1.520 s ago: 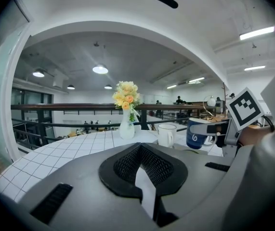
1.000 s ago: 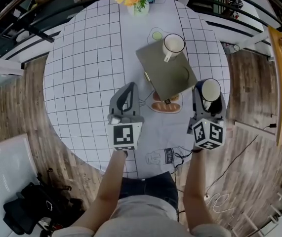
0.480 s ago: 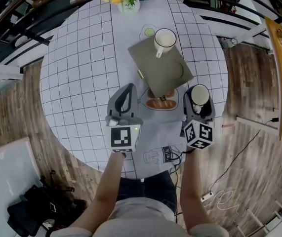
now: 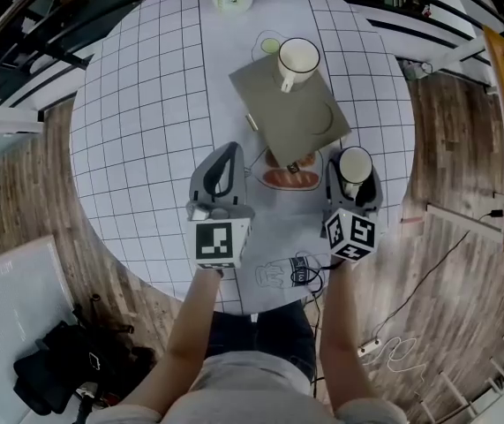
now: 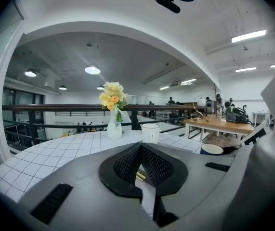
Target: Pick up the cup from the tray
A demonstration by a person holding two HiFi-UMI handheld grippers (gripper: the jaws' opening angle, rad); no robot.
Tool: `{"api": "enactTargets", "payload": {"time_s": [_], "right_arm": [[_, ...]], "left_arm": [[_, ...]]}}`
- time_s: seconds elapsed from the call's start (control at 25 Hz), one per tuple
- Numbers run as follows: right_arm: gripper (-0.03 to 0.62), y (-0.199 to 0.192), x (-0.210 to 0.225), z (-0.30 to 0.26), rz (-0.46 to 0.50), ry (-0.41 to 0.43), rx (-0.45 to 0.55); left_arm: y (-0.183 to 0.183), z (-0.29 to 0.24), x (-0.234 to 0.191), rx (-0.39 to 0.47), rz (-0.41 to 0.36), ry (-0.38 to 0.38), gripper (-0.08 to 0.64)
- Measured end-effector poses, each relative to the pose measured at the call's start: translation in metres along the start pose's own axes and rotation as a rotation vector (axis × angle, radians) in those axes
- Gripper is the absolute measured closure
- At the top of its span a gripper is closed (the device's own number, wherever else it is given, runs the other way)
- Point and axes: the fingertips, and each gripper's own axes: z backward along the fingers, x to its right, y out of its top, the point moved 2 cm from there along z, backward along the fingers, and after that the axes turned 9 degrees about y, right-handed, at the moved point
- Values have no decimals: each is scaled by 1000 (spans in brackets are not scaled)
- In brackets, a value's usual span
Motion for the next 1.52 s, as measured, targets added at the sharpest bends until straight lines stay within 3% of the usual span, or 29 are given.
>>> {"api": "enactTargets", "payload": {"time_s": [0.52, 0.8, 0.96, 1.0, 1.08, 1.12, 1.52], "right_arm": [[253, 5, -3, 6, 46, -8, 82], [255, 56, -10, 42, 63, -70, 211], [259, 84, -29, 55, 76, -35, 278], [268, 89, -35, 57, 75, -23, 289], [379, 95, -47, 60, 71, -12, 304], [402, 97, -53, 61, 71, -7, 307], [407, 109, -104, 59, 73, 80, 315]], "left_arm": [[-6, 4, 6, -8, 17, 11, 554], [1, 8, 6, 6, 10, 9, 554], [8, 14, 9, 17, 28, 2, 554], [10, 16, 10, 21, 34, -1, 554], [15, 20, 11, 30, 49, -8, 554], [17, 22, 11, 34, 56, -12, 554], [34, 40, -6, 75, 101, 24, 554]]}}
